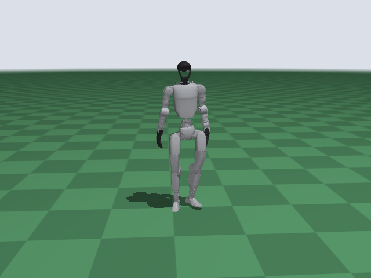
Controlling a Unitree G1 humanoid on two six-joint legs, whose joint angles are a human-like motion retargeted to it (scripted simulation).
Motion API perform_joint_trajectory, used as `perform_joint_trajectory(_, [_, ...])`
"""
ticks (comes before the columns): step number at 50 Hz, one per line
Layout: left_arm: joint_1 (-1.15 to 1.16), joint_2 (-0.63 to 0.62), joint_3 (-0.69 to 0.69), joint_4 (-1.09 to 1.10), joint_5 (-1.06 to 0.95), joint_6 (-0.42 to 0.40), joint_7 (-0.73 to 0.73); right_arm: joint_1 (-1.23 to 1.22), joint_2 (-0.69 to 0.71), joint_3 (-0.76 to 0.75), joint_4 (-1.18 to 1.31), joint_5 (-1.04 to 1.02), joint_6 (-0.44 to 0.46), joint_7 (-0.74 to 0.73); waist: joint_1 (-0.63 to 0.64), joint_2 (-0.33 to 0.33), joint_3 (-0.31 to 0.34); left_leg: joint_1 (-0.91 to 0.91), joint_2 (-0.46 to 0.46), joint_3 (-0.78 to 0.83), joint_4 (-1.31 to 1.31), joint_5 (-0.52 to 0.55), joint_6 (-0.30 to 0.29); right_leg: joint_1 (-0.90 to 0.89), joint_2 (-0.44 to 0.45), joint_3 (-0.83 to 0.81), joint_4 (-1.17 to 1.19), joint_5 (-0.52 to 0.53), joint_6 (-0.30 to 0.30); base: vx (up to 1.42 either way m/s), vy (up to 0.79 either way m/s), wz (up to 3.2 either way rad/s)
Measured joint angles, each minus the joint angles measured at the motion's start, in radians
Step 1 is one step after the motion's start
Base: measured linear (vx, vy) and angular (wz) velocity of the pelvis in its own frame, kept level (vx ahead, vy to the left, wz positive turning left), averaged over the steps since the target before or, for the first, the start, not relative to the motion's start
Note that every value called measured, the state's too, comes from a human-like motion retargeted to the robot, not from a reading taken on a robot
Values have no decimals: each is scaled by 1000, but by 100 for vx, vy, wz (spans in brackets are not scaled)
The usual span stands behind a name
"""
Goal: In place motions
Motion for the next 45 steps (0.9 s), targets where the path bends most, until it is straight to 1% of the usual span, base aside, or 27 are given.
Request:
perform_joint_trajectory(5, [17,-3,32,97,-19,14,-6,-8,-4,-3,-5,-16,-35,-1,-36,16,6,10,17,10,1,17,-1,12,15,12,-4,-7,0,-3,-9,-8])
perform_joint_trajectory(12, [51,5,62,214,4,55,7,-83,12,59,-79,-34,-41,1,-46,35,7,22,32,36,-3,34,-6,1,34,44,0,-11,-8,-3,-5,-26])
perform_joint_trajectory(20, [66,10,61,208,27,60,5,-141,51,122,-252,2,-77,37,-42,41,2,13,40,32,-1,58,-6,-9,38,42,1,-20,-10,-3,-2,5])
perform_joint_trajectory(25, [46,7,48,176,14,56,3,-162,48,159,-307,-16,-92,40,-25,38,-4,-1,36,10,1,75,-1,-7,30,21,-1,-29,-8,-5,-2,35])
perform_joint_trajectory(35, [8,-7,7,122,-3,33,1,-186,21,161,-226,-63,-82,25,0,42,6,-29,27,-31,4,110,9,3,13,-33,-7,-45,0,-7,-2,36])
perform_joint_trajectory(45, [24,-6,14,162,15,37,6,-144,17,104,-138,-46,-72,6,4,65,15,-73,17,-71,26,145,11,-2,9,-40,-19,-58,8,-6,0,15])
